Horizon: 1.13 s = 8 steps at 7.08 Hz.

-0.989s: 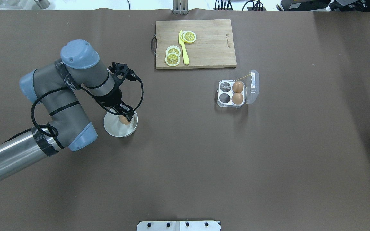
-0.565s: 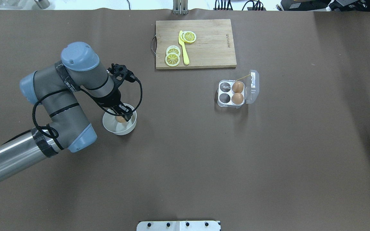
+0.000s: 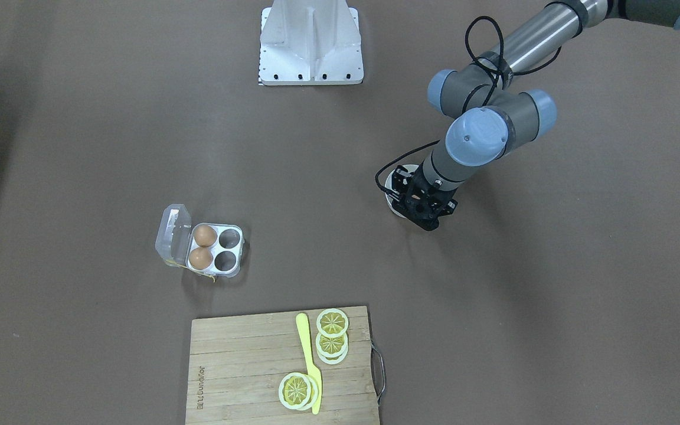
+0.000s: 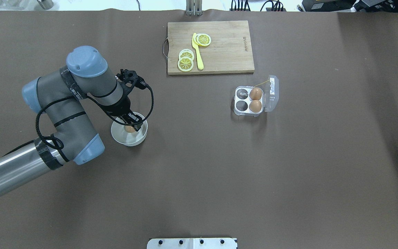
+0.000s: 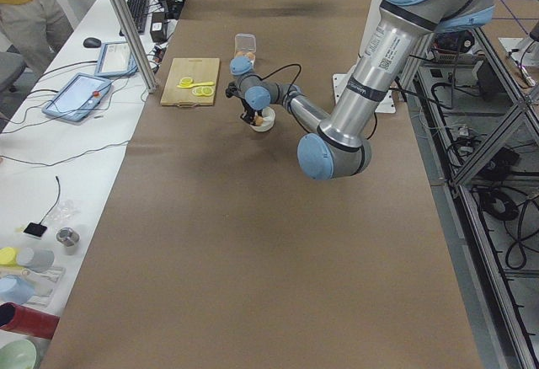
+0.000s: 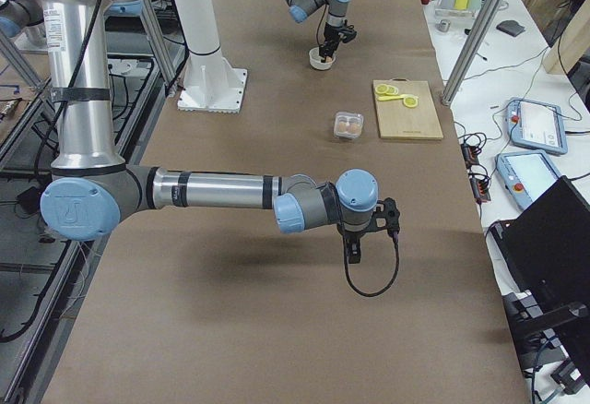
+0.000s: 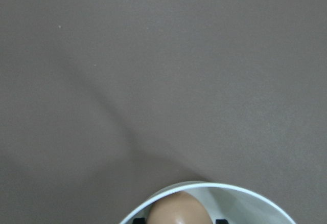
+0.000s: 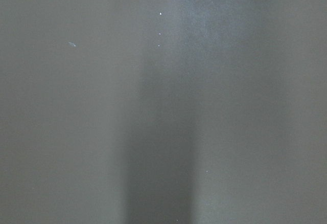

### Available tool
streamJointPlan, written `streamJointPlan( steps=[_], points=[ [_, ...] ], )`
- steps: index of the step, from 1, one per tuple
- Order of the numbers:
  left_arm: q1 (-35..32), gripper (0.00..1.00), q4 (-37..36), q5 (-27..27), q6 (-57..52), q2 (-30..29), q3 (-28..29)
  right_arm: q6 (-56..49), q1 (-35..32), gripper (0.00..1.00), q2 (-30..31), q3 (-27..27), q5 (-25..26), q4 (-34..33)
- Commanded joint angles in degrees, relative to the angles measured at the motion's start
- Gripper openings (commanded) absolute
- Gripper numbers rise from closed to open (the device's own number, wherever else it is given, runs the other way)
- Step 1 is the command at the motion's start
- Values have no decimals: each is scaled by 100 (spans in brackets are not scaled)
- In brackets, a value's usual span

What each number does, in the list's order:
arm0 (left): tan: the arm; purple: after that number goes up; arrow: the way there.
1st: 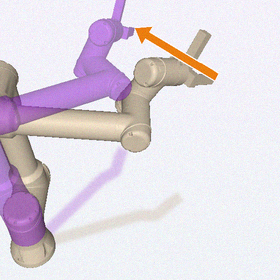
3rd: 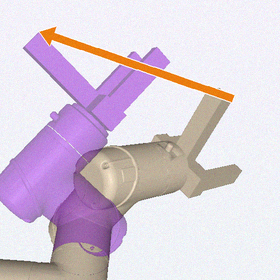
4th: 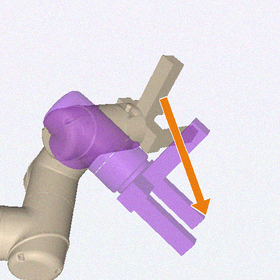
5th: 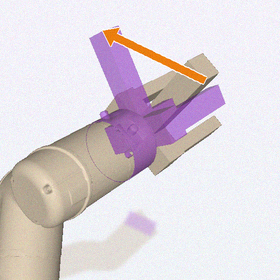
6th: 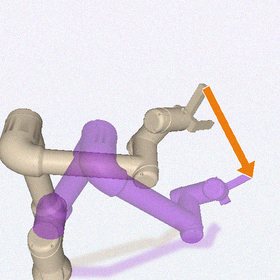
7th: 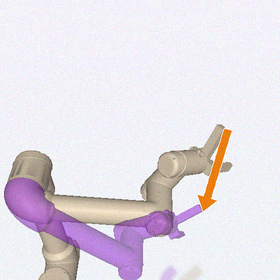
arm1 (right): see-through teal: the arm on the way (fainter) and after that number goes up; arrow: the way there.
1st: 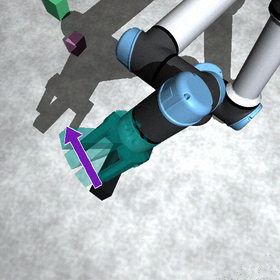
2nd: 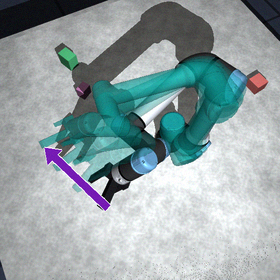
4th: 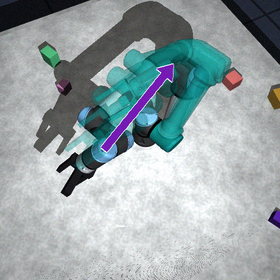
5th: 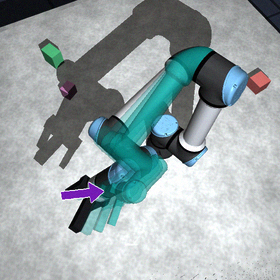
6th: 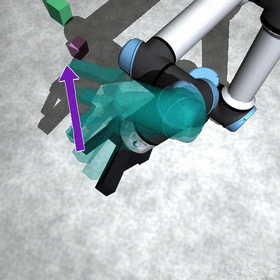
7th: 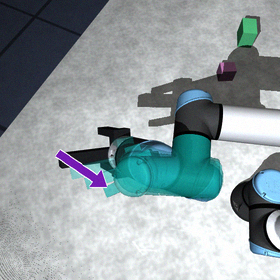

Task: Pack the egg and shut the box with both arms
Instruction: 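Lower the left gripper into the bowl and close on the brown egg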

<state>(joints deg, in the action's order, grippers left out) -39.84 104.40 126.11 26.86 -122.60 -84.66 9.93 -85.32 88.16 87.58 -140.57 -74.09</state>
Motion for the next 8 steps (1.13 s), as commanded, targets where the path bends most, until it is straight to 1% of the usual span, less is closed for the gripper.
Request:
streamJointPlan(
  steps=[1,4,5,6,7,8],
  points=[
    [-6,41,1,45,4,-9,-41,0,-2,100,0,-4,3,0],
    [-6,41,-86,80,12,-18,-260,0,7,100,0,-4,-6,0],
    [-6,41,-95,202,12,-1,-313,0,-2,100,8,5,-6,0],
    [-58,41,-261,316,12,17,-479,0,7,100,9,5,-15,0],
    [-67,41,-637,326,4,9,-707,0,-2,100,9,-4,-6,0],
    [-85,41,-840,335,4,8,-883,0,-2,100,9,-4,-15,0]
  ],
)
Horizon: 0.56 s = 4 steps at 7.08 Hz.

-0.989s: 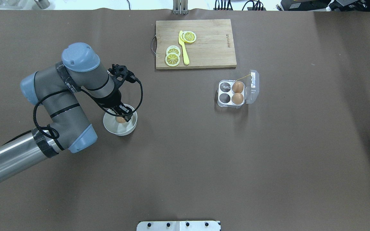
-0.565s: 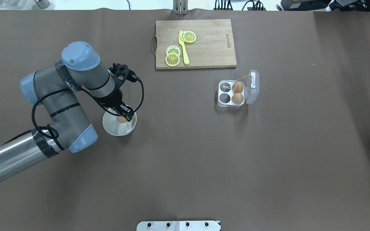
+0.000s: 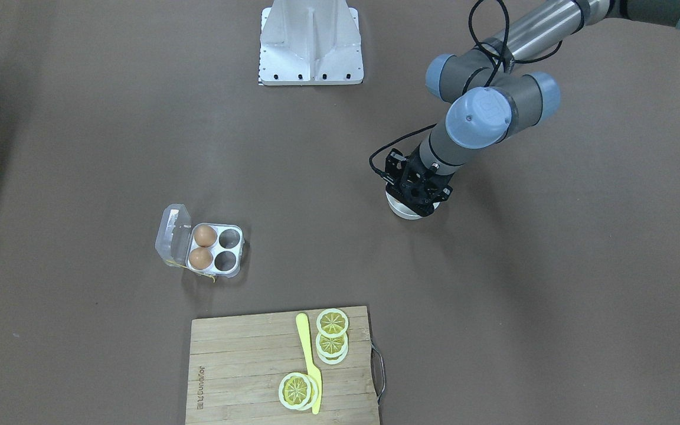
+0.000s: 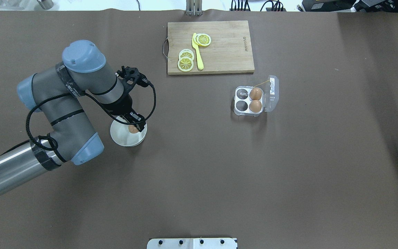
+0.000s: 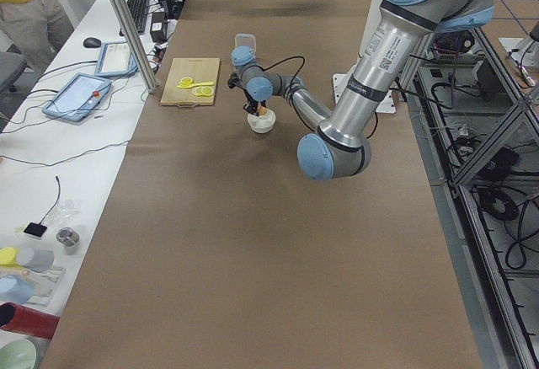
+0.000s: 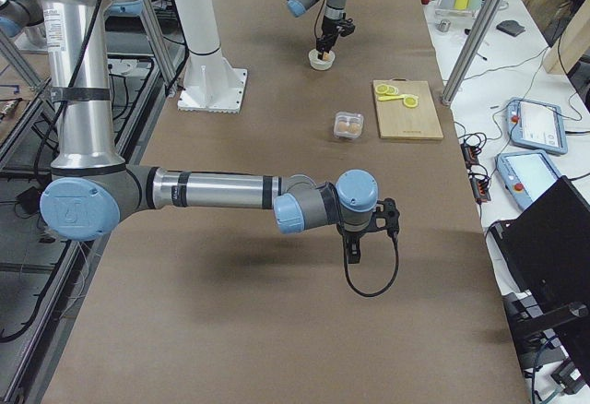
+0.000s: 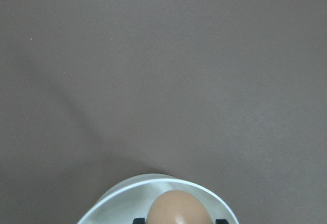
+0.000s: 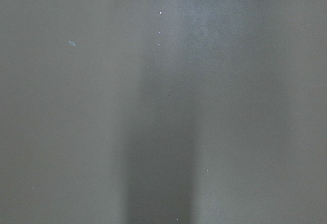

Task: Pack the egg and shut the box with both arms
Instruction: 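Lift the egg with the left gripper and carry it to the egg box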

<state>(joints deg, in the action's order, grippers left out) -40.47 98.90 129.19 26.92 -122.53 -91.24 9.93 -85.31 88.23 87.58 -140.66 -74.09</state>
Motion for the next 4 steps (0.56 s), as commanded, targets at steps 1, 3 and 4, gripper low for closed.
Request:
streamJointPlan(
  steps=[1,3,4],
  points=[
    [-48,41,-362,44,-3,-25,-262,0,-3,100,1,-4,-5,0],
    [-75,41,-397,62,-21,-217,-271,0,6,100,10,-4,-5,0],
    [-75,41,-815,53,-3,-602,-237,0,-3,100,10,-4,-5,0]
  ],
)
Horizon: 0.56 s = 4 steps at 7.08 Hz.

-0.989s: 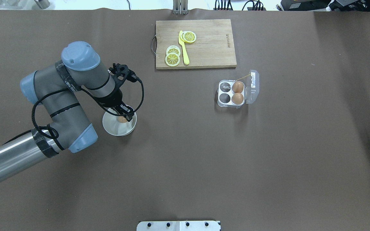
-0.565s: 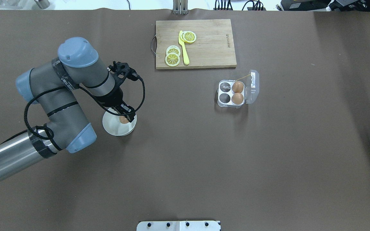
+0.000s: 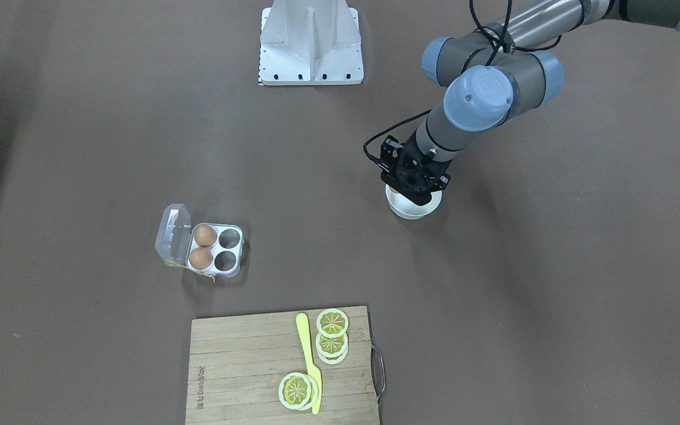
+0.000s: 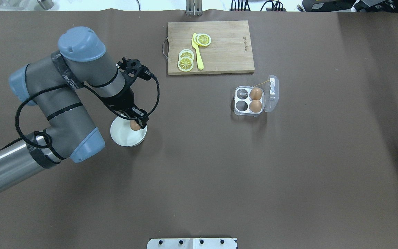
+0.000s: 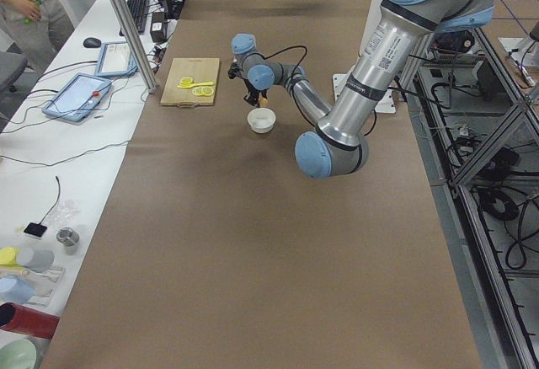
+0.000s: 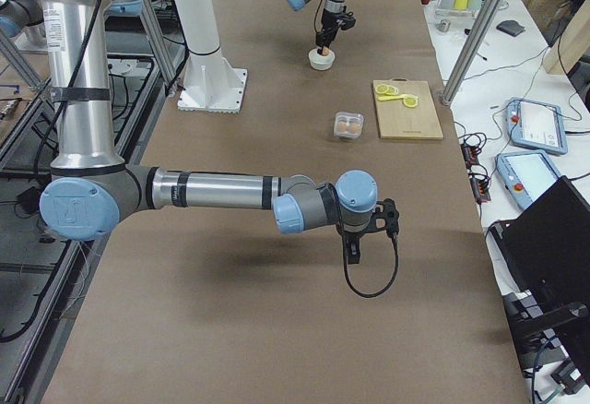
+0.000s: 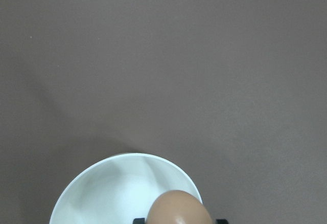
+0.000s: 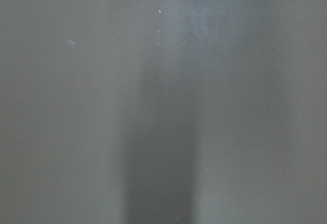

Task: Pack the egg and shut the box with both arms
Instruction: 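Lift the egg with the left gripper and carry it to the egg box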

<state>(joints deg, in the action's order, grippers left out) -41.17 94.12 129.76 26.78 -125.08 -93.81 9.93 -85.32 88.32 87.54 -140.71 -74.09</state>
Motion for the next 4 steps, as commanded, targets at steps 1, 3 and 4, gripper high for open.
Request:
streamJointPlan(
  steps=[1,3,4],
  points=[
    [4,41,-550,5,55,-559,64,0,-3,100,1,0,0,0],
    [30,41,-500,-4,344,-1260,667,0,-3,100,1,0,-9,0],
    [74,40,-482,-13,441,-1456,845,0,-3,100,10,0,-9,0]
  ],
)
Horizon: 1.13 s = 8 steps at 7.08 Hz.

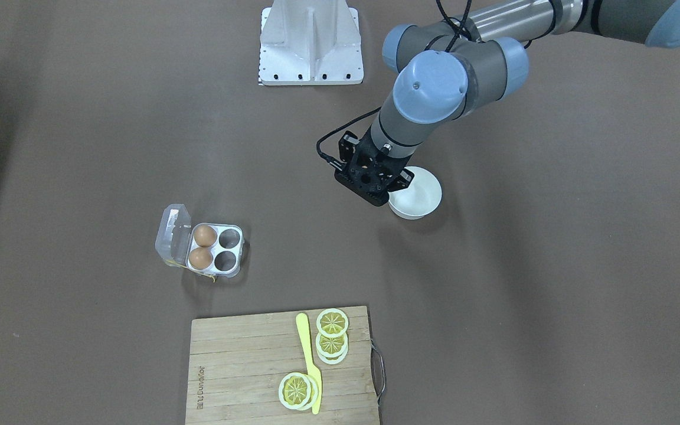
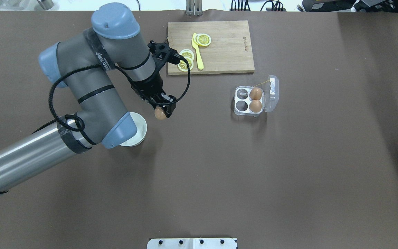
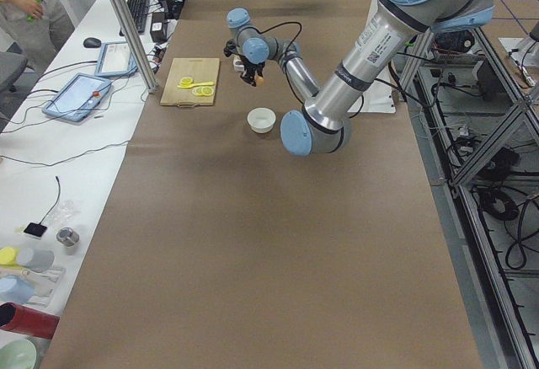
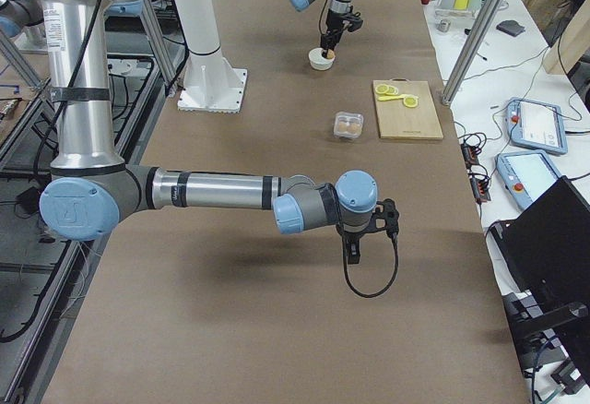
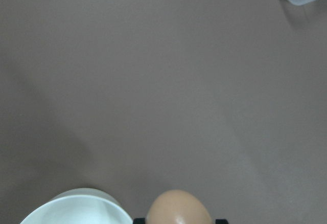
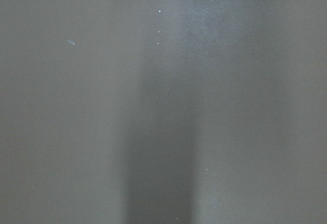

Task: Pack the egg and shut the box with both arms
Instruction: 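Lift the egg with the left gripper and carry it to the egg box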

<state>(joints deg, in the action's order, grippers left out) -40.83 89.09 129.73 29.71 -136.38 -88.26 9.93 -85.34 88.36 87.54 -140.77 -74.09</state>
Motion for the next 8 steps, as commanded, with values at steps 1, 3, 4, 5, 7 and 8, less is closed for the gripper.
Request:
streamJointPlan(
  steps=[1,3,4,5,7,8],
  points=[
    [40,40,64,-18,201,-545,465,0,0,100,6,9,-12,0],
    [49,40,868,-27,481,-958,1149,0,0,100,6,9,-12,0],
    [49,40,1317,-36,552,-1021,1388,0,0,100,6,9,-12,0],
    [92,40,1722,-53,562,-1083,1616,0,0,100,15,9,-21,0],
    [276,38,2198,-62,562,-1197,1890,0,0,100,24,9,-21,0],
    [390,38,2540,-193,562,-1224,2039,0,0,100,24,0,-21,9]
  ],
)
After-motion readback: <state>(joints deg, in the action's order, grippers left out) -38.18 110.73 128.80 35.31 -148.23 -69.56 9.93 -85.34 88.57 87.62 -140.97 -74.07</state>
